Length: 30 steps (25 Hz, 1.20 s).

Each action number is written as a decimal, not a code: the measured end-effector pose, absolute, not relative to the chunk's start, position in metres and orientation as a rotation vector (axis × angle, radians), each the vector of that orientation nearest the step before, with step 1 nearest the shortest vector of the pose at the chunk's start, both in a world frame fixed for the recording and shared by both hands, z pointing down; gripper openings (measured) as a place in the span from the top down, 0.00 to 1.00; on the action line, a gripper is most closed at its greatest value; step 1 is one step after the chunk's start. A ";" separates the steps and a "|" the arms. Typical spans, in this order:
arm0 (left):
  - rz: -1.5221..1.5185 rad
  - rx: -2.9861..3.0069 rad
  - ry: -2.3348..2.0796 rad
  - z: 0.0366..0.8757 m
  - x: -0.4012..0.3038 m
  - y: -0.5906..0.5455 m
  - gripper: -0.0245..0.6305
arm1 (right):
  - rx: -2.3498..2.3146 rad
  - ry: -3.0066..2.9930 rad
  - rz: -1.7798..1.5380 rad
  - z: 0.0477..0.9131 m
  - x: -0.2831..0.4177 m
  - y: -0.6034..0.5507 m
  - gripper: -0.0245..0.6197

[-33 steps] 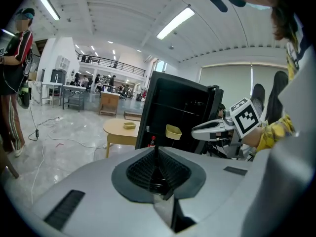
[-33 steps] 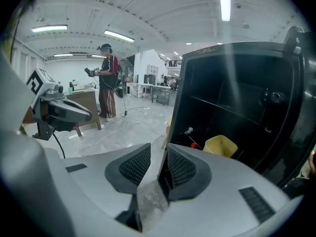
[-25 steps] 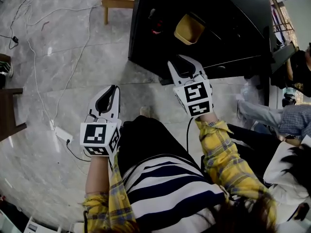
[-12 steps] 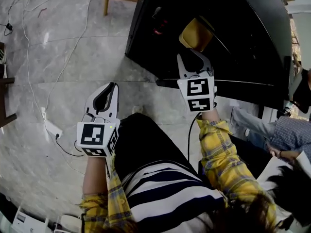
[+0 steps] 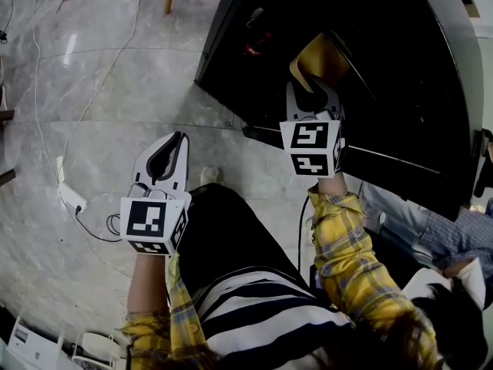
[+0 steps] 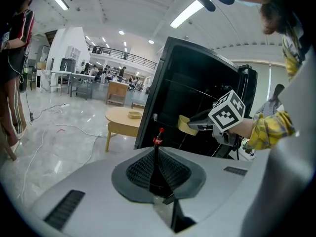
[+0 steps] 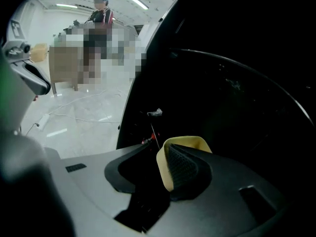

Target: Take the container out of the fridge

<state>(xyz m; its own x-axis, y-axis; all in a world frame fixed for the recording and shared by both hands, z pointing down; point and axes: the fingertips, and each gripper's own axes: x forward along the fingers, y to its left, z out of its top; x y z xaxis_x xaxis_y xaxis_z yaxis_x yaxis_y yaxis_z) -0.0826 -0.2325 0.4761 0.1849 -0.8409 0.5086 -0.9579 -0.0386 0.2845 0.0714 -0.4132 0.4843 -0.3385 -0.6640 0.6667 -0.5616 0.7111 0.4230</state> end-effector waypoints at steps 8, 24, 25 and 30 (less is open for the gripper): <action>0.288 1.860 -1.697 0.493 -0.081 -0.239 0.91 | 0.903 -1.962 -0.179 0.505 0.072 -0.433 0.80; 0.300 1.831 -1.703 0.505 -0.092 -0.239 0.91 | 0.841 -1.894 -0.203 0.518 0.075 -0.436 0.88; 0.301 1.831 -1.705 0.505 -0.092 -0.239 0.91 | 0.836 -1.898 -0.197 0.519 0.075 -0.435 0.89; 0.295 1.833 -1.712 0.500 -0.094 -0.231 0.91 | 0.833 -1.907 -0.208 0.515 0.075 -0.429 0.90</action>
